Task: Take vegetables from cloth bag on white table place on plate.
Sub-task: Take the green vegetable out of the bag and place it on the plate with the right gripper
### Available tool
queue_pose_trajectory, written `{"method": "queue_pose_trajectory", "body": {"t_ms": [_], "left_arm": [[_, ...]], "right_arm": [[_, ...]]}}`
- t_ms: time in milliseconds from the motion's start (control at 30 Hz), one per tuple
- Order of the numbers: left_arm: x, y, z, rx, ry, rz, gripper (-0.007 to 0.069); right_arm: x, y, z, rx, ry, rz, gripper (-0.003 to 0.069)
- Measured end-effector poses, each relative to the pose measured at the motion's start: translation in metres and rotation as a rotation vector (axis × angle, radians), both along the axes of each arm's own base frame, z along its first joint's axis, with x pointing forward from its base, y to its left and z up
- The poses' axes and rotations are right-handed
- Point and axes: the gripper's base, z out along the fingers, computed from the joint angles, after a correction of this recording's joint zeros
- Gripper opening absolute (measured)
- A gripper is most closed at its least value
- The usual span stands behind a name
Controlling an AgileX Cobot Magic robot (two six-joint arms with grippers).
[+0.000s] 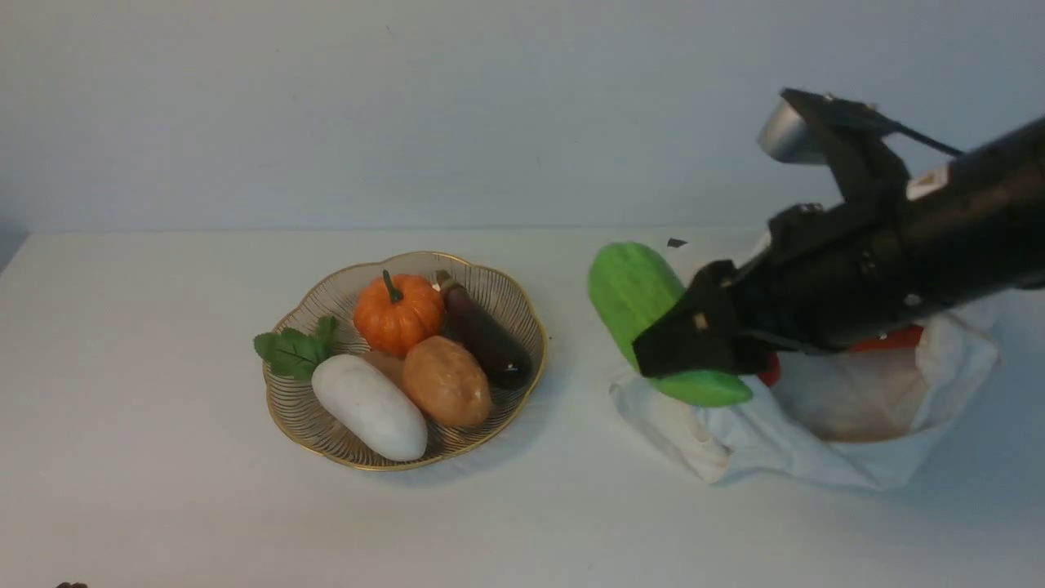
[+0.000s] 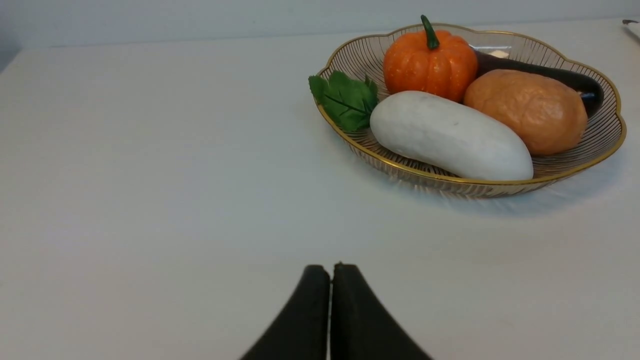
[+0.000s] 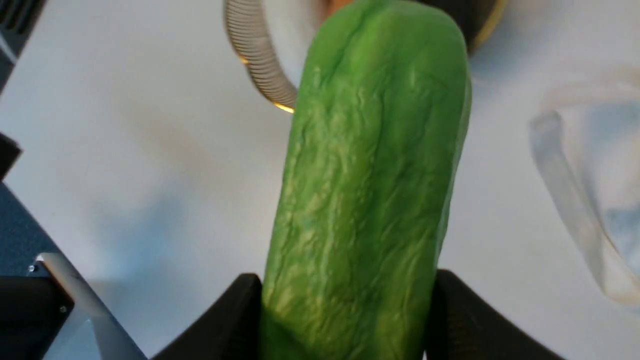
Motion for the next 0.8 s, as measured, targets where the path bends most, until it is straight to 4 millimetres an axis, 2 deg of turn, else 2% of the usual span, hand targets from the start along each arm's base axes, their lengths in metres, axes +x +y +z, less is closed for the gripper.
{"method": "queue_pose_trajectory", "body": {"t_ms": [67,200,300,333,367,400,500,533,633,667,800], "left_arm": [[0.0,0.0,0.0,0.0,0.0,0.0,-0.0008],[0.0,0.0,0.0,0.0,0.0,0.0,-0.0008],[0.0,0.0,0.0,0.0,0.0,0.0,-0.0008],[0.0,0.0,0.0,0.0,0.0,0.0,-0.0008],[0.0,0.0,0.0,0.0,0.0,0.0,-0.0008],[0.0,0.0,0.0,0.0,0.0,0.0,-0.0008],[0.0,0.0,0.0,0.0,0.0,0.0,-0.0008],[0.0,0.0,0.0,0.0,0.0,0.0,-0.0008],[0.0,0.0,0.0,0.0,0.0,0.0,-0.0008],[0.0,0.0,0.0,0.0,0.0,0.0,-0.0008],[0.0,0.0,0.0,0.0,0.0,0.0,-0.0008]], "right_arm": [[0.01,0.037,0.006,0.004,-0.032,0.097,0.0377],[0.025,0.084,0.006,-0.021,-0.086,0.195,0.0377],[0.04,0.11,-0.005,-0.058,-0.112,0.229,0.0377],[0.048,0.119,-0.01,-0.074,-0.124,0.228,0.0377],[0.066,0.13,-0.02,-0.097,-0.142,0.194,0.0377],[0.07,0.132,-0.025,-0.109,-0.135,0.186,0.0377],[0.099,0.142,-0.05,-0.173,-0.147,0.1,0.0377],[0.103,0.143,-0.051,-0.18,-0.154,0.082,0.0377],[0.128,0.145,-0.075,-0.232,-0.161,-0.003,0.0377],[0.142,0.144,-0.089,-0.261,-0.159,-0.046,0.0377],[0.156,0.14,-0.101,-0.285,-0.157,-0.09,0.0377]]}}
